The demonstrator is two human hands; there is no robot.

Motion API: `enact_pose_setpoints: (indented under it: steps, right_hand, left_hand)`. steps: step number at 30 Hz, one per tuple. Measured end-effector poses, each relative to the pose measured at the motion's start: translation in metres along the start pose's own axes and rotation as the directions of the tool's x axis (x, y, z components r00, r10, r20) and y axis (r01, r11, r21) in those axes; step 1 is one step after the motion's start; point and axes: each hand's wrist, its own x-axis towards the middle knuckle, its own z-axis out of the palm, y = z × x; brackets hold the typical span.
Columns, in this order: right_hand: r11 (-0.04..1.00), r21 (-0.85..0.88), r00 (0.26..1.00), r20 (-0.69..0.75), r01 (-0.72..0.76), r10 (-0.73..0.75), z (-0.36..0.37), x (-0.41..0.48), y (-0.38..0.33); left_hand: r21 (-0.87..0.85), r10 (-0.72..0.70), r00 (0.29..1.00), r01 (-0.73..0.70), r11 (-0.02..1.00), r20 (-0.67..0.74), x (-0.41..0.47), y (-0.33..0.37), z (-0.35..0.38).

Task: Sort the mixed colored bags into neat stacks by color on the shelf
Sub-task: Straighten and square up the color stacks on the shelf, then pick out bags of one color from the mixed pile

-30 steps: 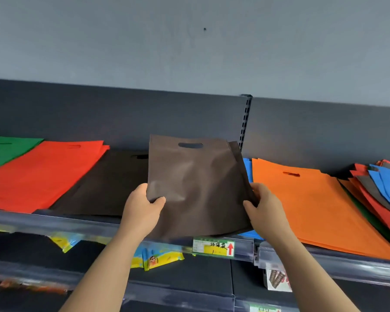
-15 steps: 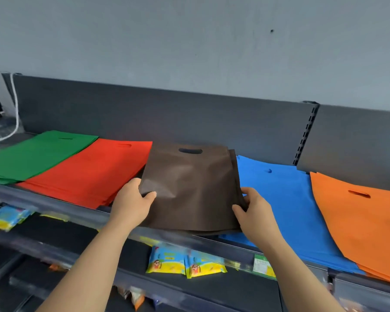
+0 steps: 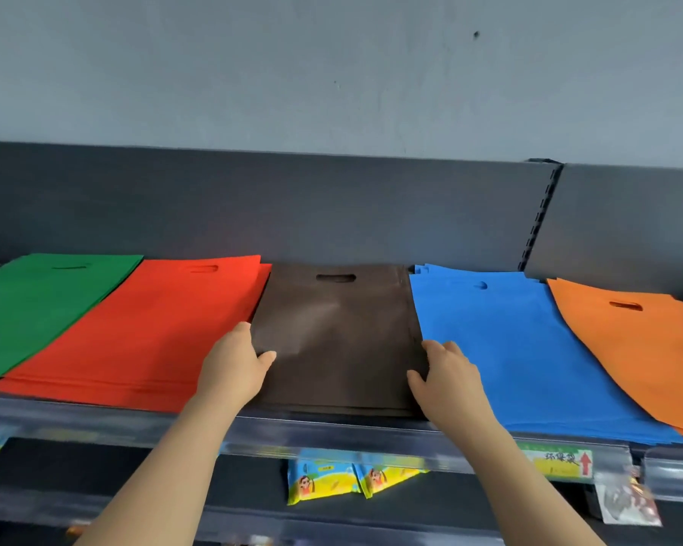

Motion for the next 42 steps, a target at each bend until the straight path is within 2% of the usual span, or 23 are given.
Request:
enact_pose_setpoints:
  steps: [3,7,14,22,29,35,42]
  right_hand:
    - [0.997,-0.072,1.000,-0.007,0.002,-0.002,0.002,-0.001,-0.001]
    - [0.998,-0.055,0.998,-0.060,0.028,-0.031,-0.006,0.000,0.001]
    - [0.998,-0.064,0.985,-0.174,-0.018,0.006,-0.034,-0.009,0.027]
    - [0.990,-0.060,0.962,-0.251,-0.126,0.107,-0.070,-0.040,0.097]
    - [0.971,-0.085,0.945,-0.264,-0.222,0.193,-0.108,-0.061,0.192]
    - [0.964,-0.081,0.932,-0.287,-0.255,0.222,-0.160,-0.072,0.291]
    - [0.929,-0.154,0.907,-0.319,-0.337,0.276,-0.205,-0.073,0.405]
  left_hand:
    - [0.106,0.059,0.998,-0.056,0.993,-0.027,0.004,-0.002,0.006]
    - [0.238,0.189,0.979,-0.167,0.957,-0.075,0.002,0.010,0.005]
    - [0.011,0.401,0.911,-0.402,0.916,-0.095,-0.022,0.065,0.011]
    - [-0.075,0.591,0.807,-0.589,0.805,-0.001,-0.066,0.148,0.046]
    - [-0.125,0.657,0.750,-0.647,0.752,0.078,-0.107,0.232,0.099]
    - [-0.196,0.670,0.737,-0.647,0.737,0.084,-0.149,0.324,0.142]
    - [-0.246,0.690,0.718,-0.655,0.715,0.092,-0.189,0.424,0.191]
